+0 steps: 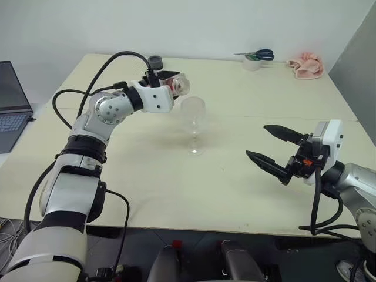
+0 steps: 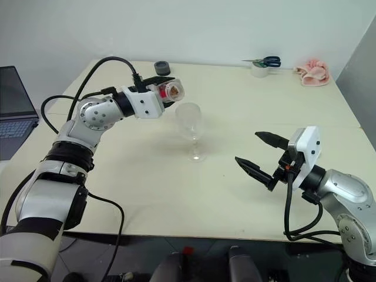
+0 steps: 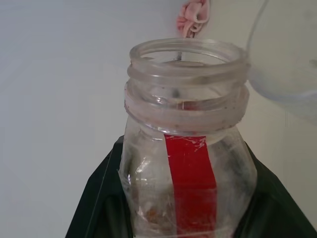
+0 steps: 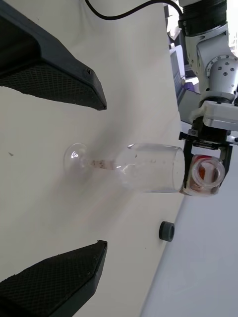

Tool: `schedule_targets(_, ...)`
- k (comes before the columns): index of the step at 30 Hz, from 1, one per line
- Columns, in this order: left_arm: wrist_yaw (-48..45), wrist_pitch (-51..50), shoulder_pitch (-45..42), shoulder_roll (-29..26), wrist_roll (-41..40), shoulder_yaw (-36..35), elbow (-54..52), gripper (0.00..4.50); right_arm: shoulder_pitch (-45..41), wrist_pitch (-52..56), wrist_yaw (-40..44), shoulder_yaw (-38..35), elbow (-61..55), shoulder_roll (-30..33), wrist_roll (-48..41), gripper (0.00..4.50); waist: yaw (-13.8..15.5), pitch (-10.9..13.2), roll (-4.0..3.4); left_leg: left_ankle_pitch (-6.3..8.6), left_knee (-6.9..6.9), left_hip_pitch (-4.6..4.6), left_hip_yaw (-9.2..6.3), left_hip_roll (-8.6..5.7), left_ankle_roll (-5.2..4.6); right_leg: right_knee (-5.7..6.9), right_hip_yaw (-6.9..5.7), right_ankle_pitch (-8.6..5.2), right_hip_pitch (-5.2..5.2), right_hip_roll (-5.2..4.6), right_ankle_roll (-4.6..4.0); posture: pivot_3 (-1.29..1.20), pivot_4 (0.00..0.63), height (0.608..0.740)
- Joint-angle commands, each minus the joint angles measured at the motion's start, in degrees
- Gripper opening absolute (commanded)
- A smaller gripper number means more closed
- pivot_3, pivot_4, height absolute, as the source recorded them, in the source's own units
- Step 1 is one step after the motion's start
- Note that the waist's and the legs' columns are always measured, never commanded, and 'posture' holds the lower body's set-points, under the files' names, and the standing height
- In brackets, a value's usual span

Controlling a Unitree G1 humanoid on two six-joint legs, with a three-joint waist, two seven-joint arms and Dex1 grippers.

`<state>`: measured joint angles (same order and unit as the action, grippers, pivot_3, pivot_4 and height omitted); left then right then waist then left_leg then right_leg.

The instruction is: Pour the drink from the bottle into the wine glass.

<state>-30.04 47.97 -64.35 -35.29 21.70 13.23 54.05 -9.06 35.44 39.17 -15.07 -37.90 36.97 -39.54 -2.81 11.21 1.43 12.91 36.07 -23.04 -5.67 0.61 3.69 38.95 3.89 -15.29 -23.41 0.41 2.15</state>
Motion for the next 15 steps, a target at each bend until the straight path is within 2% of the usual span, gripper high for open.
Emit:
schedule_targets(1,2.65,2.35,-3.39,-1.17,1.37,-0.01,-0.59,1.85,-1.02,-1.64,-0.37,-0.19,-0.72,0.42,-0.39,4.50,0.00,0.00,0.00,0.00,0.00,0.00,0.00,0.00,0.00,0.00,0.00,0.00,0.00,0.00,0.00,0.00,0.150,0.740)
schedule_targets(15,11.34,6.12,-6.86,-2.85,10.10,3.80,1.53,1.85,-0.82,-2.99,-1.54,1.70,-0.05,0.23,0.93,4.50,-0.02,0.00,0.01,0.00,0.00,0.01,0.00,0.00,0.00,0.03,0.00,0.00,0.00,0.00,0.00,0.00,0.150,0.740)
